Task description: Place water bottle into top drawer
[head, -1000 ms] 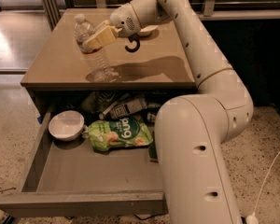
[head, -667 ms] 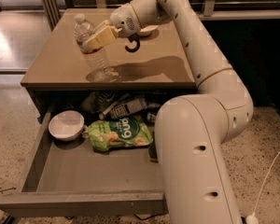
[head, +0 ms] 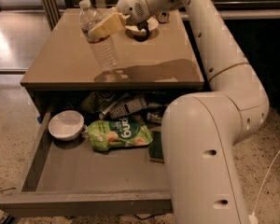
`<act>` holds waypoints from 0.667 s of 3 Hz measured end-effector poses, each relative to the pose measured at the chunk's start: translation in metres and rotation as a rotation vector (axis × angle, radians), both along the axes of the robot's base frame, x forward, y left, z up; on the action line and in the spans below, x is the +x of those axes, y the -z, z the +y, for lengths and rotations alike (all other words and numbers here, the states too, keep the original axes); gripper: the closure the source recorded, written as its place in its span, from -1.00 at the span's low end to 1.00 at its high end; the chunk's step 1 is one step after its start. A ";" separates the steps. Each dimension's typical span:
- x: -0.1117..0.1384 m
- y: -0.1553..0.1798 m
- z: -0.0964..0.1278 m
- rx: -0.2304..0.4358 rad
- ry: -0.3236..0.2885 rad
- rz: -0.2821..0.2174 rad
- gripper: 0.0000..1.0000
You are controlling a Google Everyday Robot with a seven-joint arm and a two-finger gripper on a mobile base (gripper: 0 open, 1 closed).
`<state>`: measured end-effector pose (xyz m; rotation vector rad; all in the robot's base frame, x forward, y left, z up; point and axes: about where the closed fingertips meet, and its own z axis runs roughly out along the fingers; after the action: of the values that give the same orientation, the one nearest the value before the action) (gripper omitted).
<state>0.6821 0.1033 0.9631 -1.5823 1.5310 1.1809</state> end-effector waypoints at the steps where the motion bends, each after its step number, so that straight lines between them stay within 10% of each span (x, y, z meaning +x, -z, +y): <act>1: -0.013 -0.034 -0.026 -0.007 0.045 -0.034 1.00; 2: -0.013 -0.034 -0.026 -0.007 0.045 -0.034 1.00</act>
Offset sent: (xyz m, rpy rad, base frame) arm -0.0130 -0.0265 0.0291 -0.0131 -0.0273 -0.0338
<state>0.6695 0.0772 0.9975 -1.5559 1.5427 1.1200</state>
